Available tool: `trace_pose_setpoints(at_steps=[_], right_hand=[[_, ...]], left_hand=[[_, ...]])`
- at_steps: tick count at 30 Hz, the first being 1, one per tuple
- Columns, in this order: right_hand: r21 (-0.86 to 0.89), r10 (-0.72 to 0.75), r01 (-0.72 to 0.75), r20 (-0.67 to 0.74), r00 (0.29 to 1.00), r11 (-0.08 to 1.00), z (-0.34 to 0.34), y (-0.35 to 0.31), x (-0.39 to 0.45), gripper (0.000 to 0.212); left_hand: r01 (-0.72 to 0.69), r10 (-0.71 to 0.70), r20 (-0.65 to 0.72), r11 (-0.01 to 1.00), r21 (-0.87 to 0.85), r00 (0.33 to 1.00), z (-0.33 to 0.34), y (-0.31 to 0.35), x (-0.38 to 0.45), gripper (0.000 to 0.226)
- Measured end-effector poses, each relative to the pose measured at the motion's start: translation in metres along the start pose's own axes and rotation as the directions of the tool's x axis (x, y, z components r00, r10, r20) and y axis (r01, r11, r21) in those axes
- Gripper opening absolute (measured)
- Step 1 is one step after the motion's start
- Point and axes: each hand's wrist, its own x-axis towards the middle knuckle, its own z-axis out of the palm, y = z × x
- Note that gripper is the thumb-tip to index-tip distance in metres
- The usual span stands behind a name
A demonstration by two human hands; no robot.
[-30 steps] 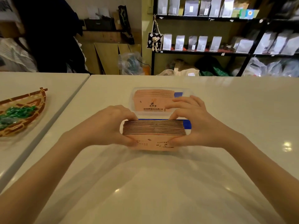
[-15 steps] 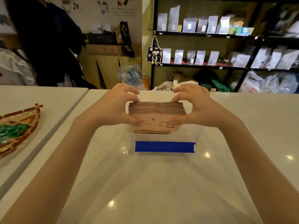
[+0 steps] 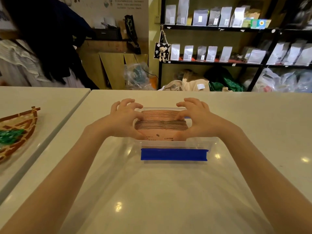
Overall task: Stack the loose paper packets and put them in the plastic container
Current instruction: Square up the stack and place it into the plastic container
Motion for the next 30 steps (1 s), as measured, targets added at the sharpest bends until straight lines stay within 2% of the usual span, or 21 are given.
trace_pose_setpoints(at_steps=[5, 12, 19, 25, 30], right_hand=[[-0.008, 0.002, -0.002, 0.012, 1.000, 1.000, 0.002, 0.001, 0.002, 0.055], [0.058, 0.017, -0.017, 0.000, 1.000, 0.998, -0.006, 0.004, -0.001, 0.053], [0.033, 0.024, -0.023, -0.026, 0.999, 0.999, -0.006, 0.004, 0.000, 0.042], [-0.004, 0.039, -0.039, -0.005, 0.999, 0.999, -0.006, 0.001, -0.001, 0.049], [0.043, 0.016, -0.014, -0.034, 0.999, 0.999, -0.010, 0.000, -0.003, 0.046]], left_hand=[[0.035, -0.035, -0.030, 0.999, -0.012, 0.999, -0.002, -0.003, 0.000, 0.050], [-0.009, 0.007, -0.071, 1.000, -0.023, 0.997, -0.009, 0.001, -0.003, 0.047], [-0.009, 0.010, -0.062, 1.000, 0.025, 0.998, -0.009, 0.001, -0.004, 0.046], [0.009, -0.007, -0.073, 1.000, 0.027, 0.997, -0.010, 0.004, -0.005, 0.046], [-0.010, 0.008, -0.088, 1.000, -0.022, 0.996, -0.014, 0.005, -0.009, 0.040]])
